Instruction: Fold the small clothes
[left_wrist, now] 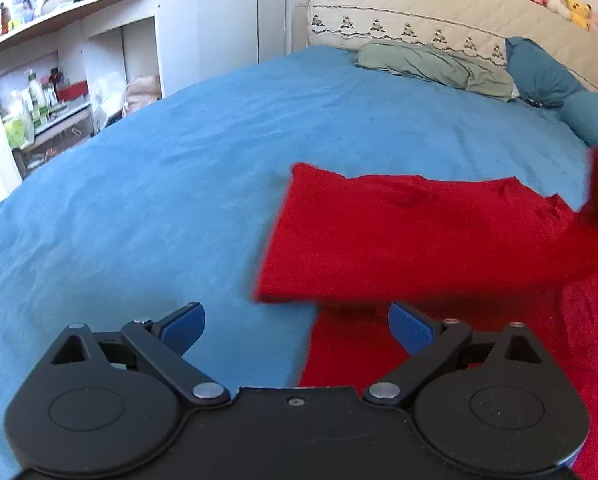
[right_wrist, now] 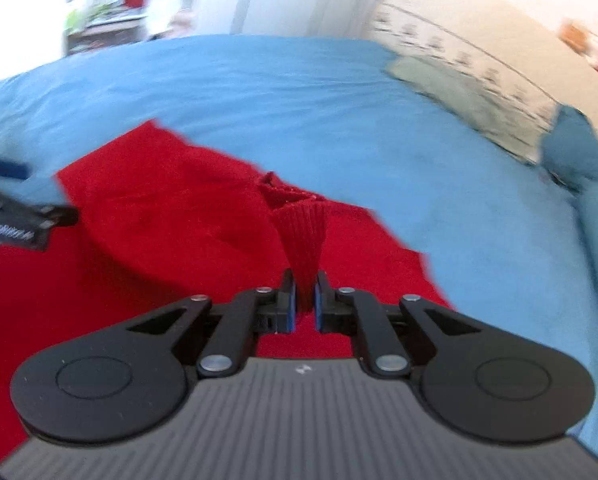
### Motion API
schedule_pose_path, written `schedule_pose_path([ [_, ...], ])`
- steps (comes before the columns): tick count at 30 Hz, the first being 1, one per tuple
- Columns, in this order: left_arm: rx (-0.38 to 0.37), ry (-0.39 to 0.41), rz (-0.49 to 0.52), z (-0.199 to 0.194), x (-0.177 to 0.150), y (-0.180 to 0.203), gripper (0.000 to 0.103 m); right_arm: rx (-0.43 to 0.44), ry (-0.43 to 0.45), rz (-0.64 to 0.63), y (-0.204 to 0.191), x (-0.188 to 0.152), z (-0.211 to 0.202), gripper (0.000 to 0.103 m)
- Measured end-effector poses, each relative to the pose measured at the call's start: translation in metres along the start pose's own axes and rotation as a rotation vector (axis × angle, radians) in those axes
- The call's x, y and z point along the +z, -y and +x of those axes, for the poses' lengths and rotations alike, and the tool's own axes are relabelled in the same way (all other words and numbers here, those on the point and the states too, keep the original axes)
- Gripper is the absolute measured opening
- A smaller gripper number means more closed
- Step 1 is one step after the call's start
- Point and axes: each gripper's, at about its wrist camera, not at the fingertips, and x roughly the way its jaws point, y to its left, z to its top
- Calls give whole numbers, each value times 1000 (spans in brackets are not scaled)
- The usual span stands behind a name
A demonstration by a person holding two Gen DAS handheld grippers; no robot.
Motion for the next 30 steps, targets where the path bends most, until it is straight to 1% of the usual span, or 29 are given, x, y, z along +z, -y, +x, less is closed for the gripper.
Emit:
schedule_pose_path([
  [2,-10,-2,-8,4,-1,3,100,-52,10,63,31,-9,-9,24],
  [4,-10,-6,-19,9,-2,4,100,-69,9,154,60,-23,-14,24],
  [9,9,-32,-70,24,-6,6,100,-103,-26,320,95,-70,-6,23],
  [10,14,-30,-76,24,-7,6,100,-103,-23,362,101,-77,-4,24],
  [13,30,-20,-79,25,-8,8,101,-49,1,524,118,-101,-5,24],
  [15,29,-17,-79,24,-9,7,101,-13,-9,594,118,-114,1,24],
  [16,30,-19,-78,24,-9,8,101,-11,-14,610,117,-121,2,26],
  [18,28,-18,-80,23,-10,7,101,-44,-18,627,114,-135,0,36],
  [20,30,-18,-82,23,-10,5,101,-98,-24,632,110,-143,-9,82],
  [21,30,-19,-84,23,-10,6,101,-137,-14,621,107,-146,-15,88],
  [22,30,-20,-86,23,-10,6,101,-158,1,602,103,-148,-20,93],
  [23,29,-21,-87,23,-10,6,101,-167,13,574,98,-149,-25,96],
  [25,32,-21,-86,22,-10,7,101,-163,26,513,89,-147,-28,96],
  [28,37,-21,-80,22,-10,7,101,-117,75,424,70,-138,-24,98],
  [30,34,-22,-81,22,-10,6,101,-88,102,414,63,-133,-20,99],
])
